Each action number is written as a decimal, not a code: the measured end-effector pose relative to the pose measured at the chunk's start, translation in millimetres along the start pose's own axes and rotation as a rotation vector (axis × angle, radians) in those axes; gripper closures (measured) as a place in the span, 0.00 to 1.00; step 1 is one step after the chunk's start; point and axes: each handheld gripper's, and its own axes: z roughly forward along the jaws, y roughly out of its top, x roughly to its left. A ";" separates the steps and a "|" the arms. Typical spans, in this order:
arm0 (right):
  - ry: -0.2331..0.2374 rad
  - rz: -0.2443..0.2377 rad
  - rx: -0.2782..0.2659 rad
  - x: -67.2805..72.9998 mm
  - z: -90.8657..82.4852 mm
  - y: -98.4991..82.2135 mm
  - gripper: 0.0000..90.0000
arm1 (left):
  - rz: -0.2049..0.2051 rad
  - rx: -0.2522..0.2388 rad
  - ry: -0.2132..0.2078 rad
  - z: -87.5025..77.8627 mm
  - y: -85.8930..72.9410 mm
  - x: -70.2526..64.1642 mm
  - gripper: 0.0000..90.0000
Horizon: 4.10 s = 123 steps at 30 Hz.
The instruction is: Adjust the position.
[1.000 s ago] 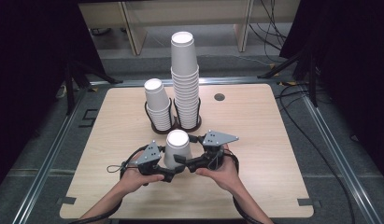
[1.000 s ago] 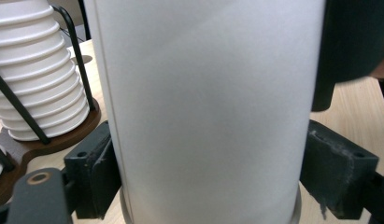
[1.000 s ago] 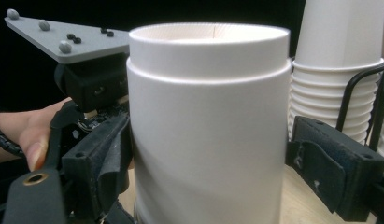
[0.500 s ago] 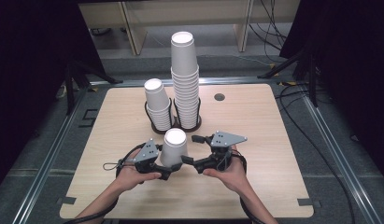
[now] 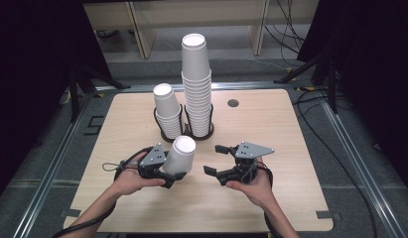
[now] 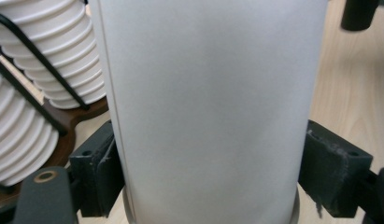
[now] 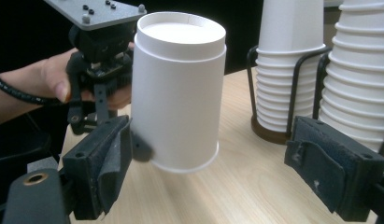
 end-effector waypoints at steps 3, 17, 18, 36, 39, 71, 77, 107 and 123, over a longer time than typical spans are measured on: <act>-0.009 0.006 0.001 -0.8 -3.0 -2.7 0.16 | 0.055 0.063 -0.010 -2.6 1.9 6.0 0.20; -0.019 0.001 0.035 -4.1 -8.8 -9.7 0.16 | 0.216 0.237 -0.052 -6.2 14.7 14.6 0.20; -0.017 0.013 0.056 -3.8 -9.0 -10.4 0.16 | 0.227 0.247 -0.051 -6.5 15.7 15.9 0.20; -0.011 -0.038 0.106 -2.6 -2.0 -12.7 0.17 | 0.409 0.492 -0.059 -3.4 30.3 16.7 0.21; -0.008 -0.036 0.109 -1.7 -0.7 -12.6 0.17 | 0.446 0.538 -0.056 -1.3 32.7 14.1 0.21; 0.108 -0.179 0.176 12.3 45.5 1.8 0.17 | 0.624 0.745 -0.141 6.4 39.4 -1.8 0.22; 0.122 -0.172 0.192 17.5 54.5 -1.1 0.17 | 0.620 0.744 -0.142 7.5 40.3 -1.9 0.22; 0.150 -0.211 0.189 17.1 69.7 -3.8 0.22 | 0.648 0.732 -0.171 10.4 46.8 -7.6 0.22; 0.167 -0.213 0.184 15.8 70.8 -7.5 0.29 | 0.646 0.716 -0.180 10.4 45.8 -7.1 0.21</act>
